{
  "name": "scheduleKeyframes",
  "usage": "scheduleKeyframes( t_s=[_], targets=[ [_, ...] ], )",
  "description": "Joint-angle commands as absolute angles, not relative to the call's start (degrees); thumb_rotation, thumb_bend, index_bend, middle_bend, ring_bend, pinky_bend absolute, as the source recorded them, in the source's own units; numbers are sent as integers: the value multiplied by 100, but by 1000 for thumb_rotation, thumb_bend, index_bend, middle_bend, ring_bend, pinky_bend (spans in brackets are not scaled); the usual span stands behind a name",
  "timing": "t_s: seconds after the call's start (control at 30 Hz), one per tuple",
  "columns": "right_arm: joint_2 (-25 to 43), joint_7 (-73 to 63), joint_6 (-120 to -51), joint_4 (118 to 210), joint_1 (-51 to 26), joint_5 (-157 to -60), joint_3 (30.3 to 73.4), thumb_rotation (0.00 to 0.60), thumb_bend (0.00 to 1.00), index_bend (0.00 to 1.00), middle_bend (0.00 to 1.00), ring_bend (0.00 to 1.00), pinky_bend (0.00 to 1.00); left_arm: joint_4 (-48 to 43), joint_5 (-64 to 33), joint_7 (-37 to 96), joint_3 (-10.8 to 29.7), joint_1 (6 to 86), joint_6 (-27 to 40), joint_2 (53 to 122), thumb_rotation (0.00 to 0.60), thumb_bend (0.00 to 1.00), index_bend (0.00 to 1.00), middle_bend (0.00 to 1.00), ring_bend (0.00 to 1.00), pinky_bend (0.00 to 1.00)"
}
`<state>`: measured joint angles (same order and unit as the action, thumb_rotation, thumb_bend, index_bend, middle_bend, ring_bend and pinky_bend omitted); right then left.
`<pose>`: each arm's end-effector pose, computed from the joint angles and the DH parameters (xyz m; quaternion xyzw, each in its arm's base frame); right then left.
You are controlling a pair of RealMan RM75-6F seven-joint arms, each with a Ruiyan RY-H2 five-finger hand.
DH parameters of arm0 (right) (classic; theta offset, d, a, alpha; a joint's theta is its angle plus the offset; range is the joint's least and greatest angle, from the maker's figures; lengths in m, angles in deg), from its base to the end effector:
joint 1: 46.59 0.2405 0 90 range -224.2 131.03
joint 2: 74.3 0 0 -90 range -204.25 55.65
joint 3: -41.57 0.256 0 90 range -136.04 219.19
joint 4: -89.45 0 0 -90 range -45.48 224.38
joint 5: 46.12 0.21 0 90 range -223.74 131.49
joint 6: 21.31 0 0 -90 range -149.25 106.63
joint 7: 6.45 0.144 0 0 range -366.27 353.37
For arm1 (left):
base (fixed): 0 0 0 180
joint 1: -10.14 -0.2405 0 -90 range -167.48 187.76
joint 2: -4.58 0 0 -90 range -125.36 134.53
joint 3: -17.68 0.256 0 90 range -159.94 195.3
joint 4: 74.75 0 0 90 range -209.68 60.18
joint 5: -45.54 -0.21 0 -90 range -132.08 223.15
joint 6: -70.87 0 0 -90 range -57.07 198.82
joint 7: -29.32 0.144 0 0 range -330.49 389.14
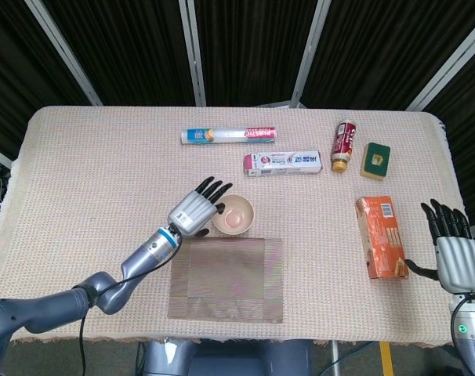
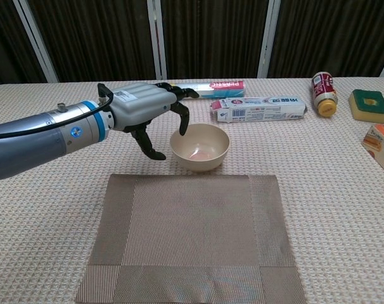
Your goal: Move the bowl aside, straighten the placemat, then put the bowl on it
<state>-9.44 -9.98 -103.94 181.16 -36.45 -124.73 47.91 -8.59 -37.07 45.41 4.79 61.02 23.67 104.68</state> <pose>-0.3070 -0.2220 0.1661 0.5780 -0.3699 0.3864 0.6162 -0.0898 0.3699 -0.0703 -0.8284 -0.2132 -0.3765 0.3558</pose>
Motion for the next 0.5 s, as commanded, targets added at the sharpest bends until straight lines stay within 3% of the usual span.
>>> scheduleKeyframes(
  t_s=[0.03,0.2,0.5],
  targets=[
    [-954,-966,-10384,18128,-3652,-12474,4794,600,0,0,0,0,0,-1089,-3654,4507,531,6215,2474,10658,600,255,428,0,0,0],
    [-982,-931,-10381,18144,-3673,-12467,4826,600,0,0,0,0,0,-1485,-3559,4475,587,6346,2552,10990,600,355,461,0,0,0],
    [-1013,-827,-10282,18153,-3684,-12458,4830,600,0,0,0,0,0,-1812,-3463,4536,623,6449,2520,11211,600,499,638,0,0,0]
  ],
)
